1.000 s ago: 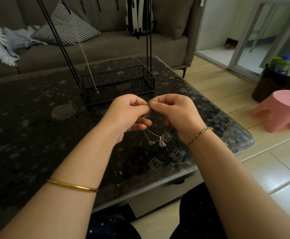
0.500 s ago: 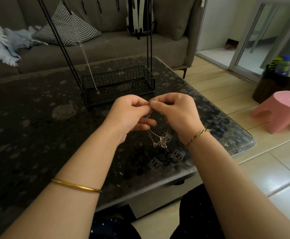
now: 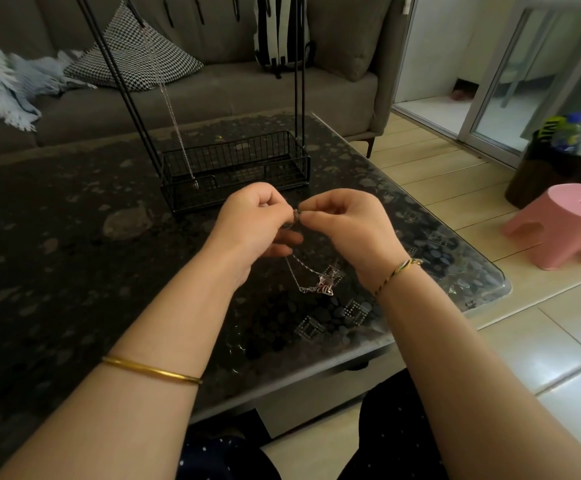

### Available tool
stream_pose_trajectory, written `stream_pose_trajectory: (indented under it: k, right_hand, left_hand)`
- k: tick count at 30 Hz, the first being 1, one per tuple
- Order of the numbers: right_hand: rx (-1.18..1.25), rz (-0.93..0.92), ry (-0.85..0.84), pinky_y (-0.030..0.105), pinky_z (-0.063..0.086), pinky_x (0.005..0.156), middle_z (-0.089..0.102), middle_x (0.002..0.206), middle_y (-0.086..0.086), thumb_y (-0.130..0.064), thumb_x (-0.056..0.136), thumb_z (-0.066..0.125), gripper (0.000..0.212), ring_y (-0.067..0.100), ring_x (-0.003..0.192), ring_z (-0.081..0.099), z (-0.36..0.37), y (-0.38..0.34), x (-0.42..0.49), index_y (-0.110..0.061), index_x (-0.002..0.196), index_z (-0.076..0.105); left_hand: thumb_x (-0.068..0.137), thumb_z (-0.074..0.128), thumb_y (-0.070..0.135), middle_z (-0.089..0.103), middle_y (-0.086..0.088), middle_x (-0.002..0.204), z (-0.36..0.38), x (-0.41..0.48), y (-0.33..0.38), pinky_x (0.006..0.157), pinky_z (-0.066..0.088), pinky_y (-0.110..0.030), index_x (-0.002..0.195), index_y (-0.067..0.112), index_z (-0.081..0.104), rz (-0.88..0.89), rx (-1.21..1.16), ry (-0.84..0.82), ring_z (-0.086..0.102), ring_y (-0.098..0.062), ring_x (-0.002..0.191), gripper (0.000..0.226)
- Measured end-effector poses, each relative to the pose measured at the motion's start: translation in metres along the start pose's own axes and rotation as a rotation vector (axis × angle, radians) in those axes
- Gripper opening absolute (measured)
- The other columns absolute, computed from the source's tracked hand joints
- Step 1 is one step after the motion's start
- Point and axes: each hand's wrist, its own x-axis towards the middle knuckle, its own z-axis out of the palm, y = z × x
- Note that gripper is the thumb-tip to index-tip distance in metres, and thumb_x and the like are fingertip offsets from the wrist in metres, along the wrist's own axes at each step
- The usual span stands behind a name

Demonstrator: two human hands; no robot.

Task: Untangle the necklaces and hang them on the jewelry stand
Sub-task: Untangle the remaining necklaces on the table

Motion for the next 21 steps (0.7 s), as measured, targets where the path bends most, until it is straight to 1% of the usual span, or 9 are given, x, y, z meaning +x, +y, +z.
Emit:
stream_pose_trajectory:
  k: [3, 6, 10, 12, 14, 17, 19, 21]
  right_hand:
    - [-0.006, -0.017, -0.011, 0.015, 0.051, 0.064, 0.068, 0.074, -0.004, -0.012, 0.083, 0.069, 0.006, 0.0, 0.064, 0.058, 0.0008, -0.0004, -0.0002, -0.017, 0.078, 0.07]
    - [-0.047, -0.027, 0.007, 0.019, 0.052, 0.068, 0.068, 0.075, -0.003, -0.013, 0.083, 0.069, 0.008, 0.004, 0.068, 0.059, 0.0029, -0.0001, 0.0002, -0.017, 0.076, 0.07]
    - [-0.087, -0.036, 0.007, 0.012, 0.045, 0.055, 0.063, 0.068, -0.007, -0.012, 0.084, 0.066, 0.009, -0.001, 0.057, 0.052, 0.0053, 0.0005, 0.0009, -0.015, 0.076, 0.068]
    - [-0.152, -0.058, -0.008, 0.008, 0.04, 0.048, 0.058, 0.063, -0.009, -0.014, 0.086, 0.064, 0.01, -0.004, 0.051, 0.049, 0.0063, 0.001, 0.002, -0.014, 0.077, 0.068]
    - [-0.232, -0.087, -0.039, 0.01, 0.033, 0.045, 0.051, 0.056, -0.01, -0.014, 0.088, 0.061, 0.013, -0.003, 0.043, 0.045, 0.0073, 0.0004, 0.0026, -0.011, 0.078, 0.067]
    - [-0.304, -0.118, -0.082, 0.015, 0.033, 0.047, 0.049, 0.057, -0.008, -0.013, 0.088, 0.058, 0.014, 0.003, 0.048, 0.042, 0.0085, -0.0011, 0.0027, -0.007, 0.077, 0.064]
    - [-0.316, -0.127, -0.1, 0.013, 0.033, 0.046, 0.049, 0.057, -0.007, -0.013, 0.087, 0.058, 0.014, 0.004, 0.049, 0.04, 0.0079, -0.0021, 0.0022, -0.007, 0.075, 0.063]
    - [-0.291, -0.111, -0.117, 0.011, 0.032, 0.043, 0.049, 0.058, -0.005, -0.013, 0.088, 0.059, 0.015, 0.005, 0.048, 0.039, 0.0062, -0.0025, 0.0026, -0.005, 0.076, 0.064]
  left_hand:
    - [0.09, 0.056, 0.004, 0.07, -0.009, 0.093, -0.0005, 0.0004, 0.0001, 0.053, 0.053, -0.022, 0.083, 0.01, 0.06, 0.018, 0.006, -0.006, 0.071, -0.016, 0.077, 0.01]
    - [0.09, 0.056, 0.004, 0.068, -0.009, 0.095, -0.0008, 0.0003, 0.0003, 0.056, 0.055, -0.023, 0.081, 0.01, 0.06, 0.039, 0.028, -0.012, 0.069, -0.017, 0.084, 0.011]
    - [0.088, 0.057, 0.004, 0.066, -0.013, 0.099, -0.0004, 0.0016, -0.001, 0.059, 0.056, -0.026, 0.074, 0.012, 0.058, 0.078, 0.091, 0.008, 0.067, -0.02, 0.089, 0.017]
    - [0.087, 0.057, 0.005, 0.065, -0.012, 0.094, 0.0005, 0.0024, -0.0012, 0.059, 0.053, -0.025, 0.073, 0.012, 0.057, 0.112, 0.136, 0.033, 0.065, -0.02, 0.087, 0.016]
    - [0.087, 0.056, 0.005, 0.061, -0.008, 0.085, 0.0014, 0.0036, -0.0012, 0.058, 0.05, -0.023, 0.073, 0.011, 0.056, 0.145, 0.166, 0.059, 0.061, -0.017, 0.082, 0.015]
    - [0.087, 0.056, 0.006, 0.057, -0.006, 0.081, 0.0022, 0.0041, -0.0015, 0.057, 0.047, -0.022, 0.076, 0.008, 0.056, 0.159, 0.174, 0.075, 0.056, -0.015, 0.077, 0.011]
    - [0.087, 0.056, 0.007, 0.056, -0.007, 0.081, 0.0029, 0.004, -0.0016, 0.058, 0.046, -0.023, 0.079, 0.007, 0.056, 0.15, 0.169, 0.071, 0.054, -0.015, 0.076, 0.008]
    - [0.087, 0.055, 0.007, 0.056, -0.007, 0.084, 0.0029, 0.0041, -0.0015, 0.059, 0.045, -0.024, 0.077, 0.009, 0.056, 0.118, 0.135, 0.068, 0.054, -0.015, 0.077, 0.01]
